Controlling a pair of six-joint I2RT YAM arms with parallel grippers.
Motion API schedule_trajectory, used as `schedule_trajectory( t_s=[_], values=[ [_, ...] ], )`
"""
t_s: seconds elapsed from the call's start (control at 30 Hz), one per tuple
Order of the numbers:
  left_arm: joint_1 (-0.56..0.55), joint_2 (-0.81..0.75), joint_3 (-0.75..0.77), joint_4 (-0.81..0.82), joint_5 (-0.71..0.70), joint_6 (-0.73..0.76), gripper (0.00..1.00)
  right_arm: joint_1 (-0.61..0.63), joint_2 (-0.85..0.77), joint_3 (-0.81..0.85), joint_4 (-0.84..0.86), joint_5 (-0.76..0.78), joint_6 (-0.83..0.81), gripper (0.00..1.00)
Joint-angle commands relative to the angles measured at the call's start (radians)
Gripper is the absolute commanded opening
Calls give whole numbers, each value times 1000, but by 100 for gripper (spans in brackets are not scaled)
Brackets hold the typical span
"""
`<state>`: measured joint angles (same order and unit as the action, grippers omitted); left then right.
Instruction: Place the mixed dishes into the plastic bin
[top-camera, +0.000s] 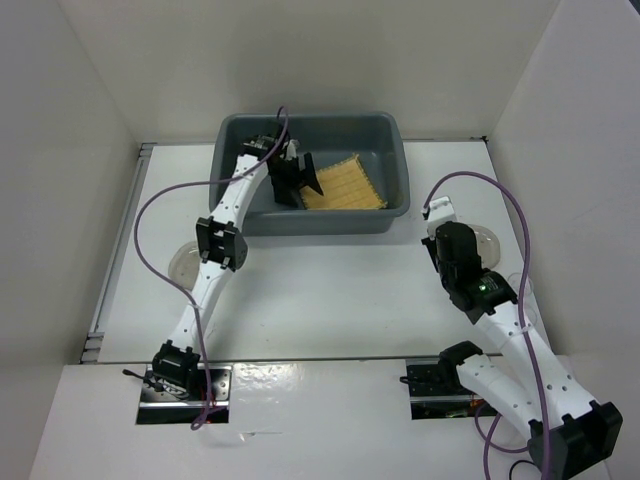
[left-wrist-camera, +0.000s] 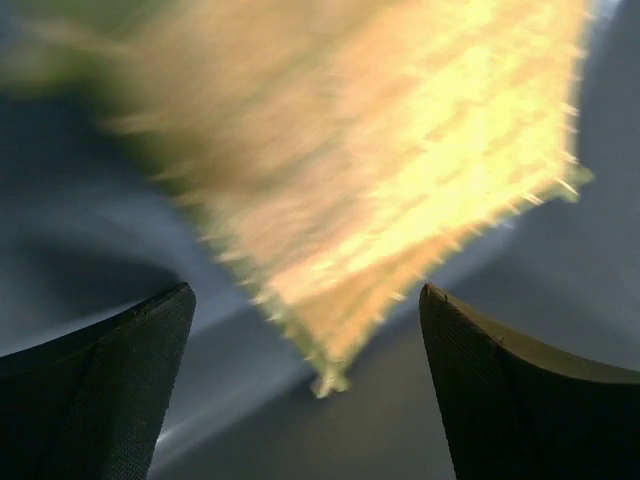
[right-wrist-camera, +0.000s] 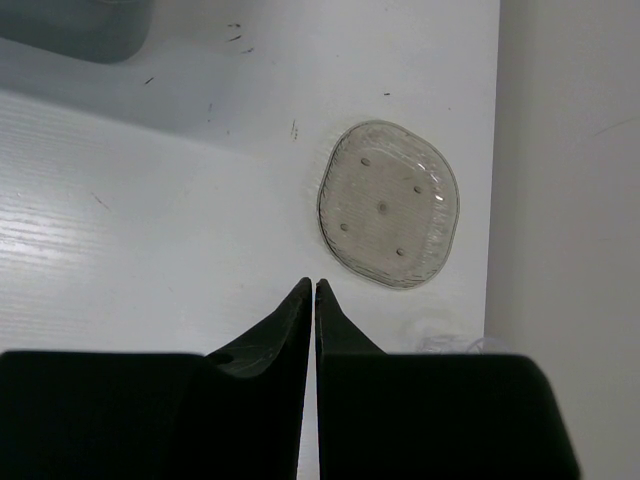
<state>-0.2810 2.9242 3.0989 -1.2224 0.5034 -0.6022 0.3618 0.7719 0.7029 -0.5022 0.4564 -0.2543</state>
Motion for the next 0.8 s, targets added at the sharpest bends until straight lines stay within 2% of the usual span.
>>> schedule_trajectory(
  t_s=[0.0,0.03,0.1,0.13,0.2,0.23,0.3,0.33,0.4,0.43,0.47,0.53,0.57,0.6,0.67,0.73,0.77],
  values=[
    [8,-179,21,-72,-259,21,100,-3,9,7,30,19,18,8],
    [8,-230,-21,-72,-392,21,100,-3,9,7,30,19,18,8],
    [-21,-369,-115,-72,-527,4,100,-3,9,7,30,19,18,8],
    [-21,-397,-102,-72,-604,4,100,-3,9,7,30,19,18,9],
    [-41,-521,-146,-72,-655,-10,100,-3,18,7,30,19,18,9],
    [-41,-569,-182,-72,-733,-24,100,-3,18,7,30,19,18,9],
    [-50,-755,-343,-72,-839,-125,100,-3,18,-2,30,19,18,11],
    [-50,-813,-519,-72,-899,-148,100,-3,18,-2,30,8,18,11],
    [-17,-997,-746,-1,-882,-174,100,-3,18,-2,30,8,9,12],
    [41,-1070,-882,124,-843,-165,100,-3,18,-2,30,8,9,12],
    [81,-1228,-1171,202,-745,-151,100,-3,18,-2,30,-1,9,12],
    [211,-1380,-1423,378,-660,-137,100,-3,18,-2,30,-1,9,12],
    [250,-1509,-1519,414,-631,-124,100,-3,18,-2,30,-1,9,12],
    [287,-1558,-1660,438,-631,-123,100,-3,18,-2,30,8,9,12],
    [377,-1652,-1753,472,-591,-79,100,-3,18,-2,30,8,9,12],
    [433,-1665,-1844,483,-550,-58,100,-3,29,-2,30,8,9,12],
    [494,-1665,-1874,492,-524,-57,100,-3,29,-2,30,8,9,12]
  ],
)
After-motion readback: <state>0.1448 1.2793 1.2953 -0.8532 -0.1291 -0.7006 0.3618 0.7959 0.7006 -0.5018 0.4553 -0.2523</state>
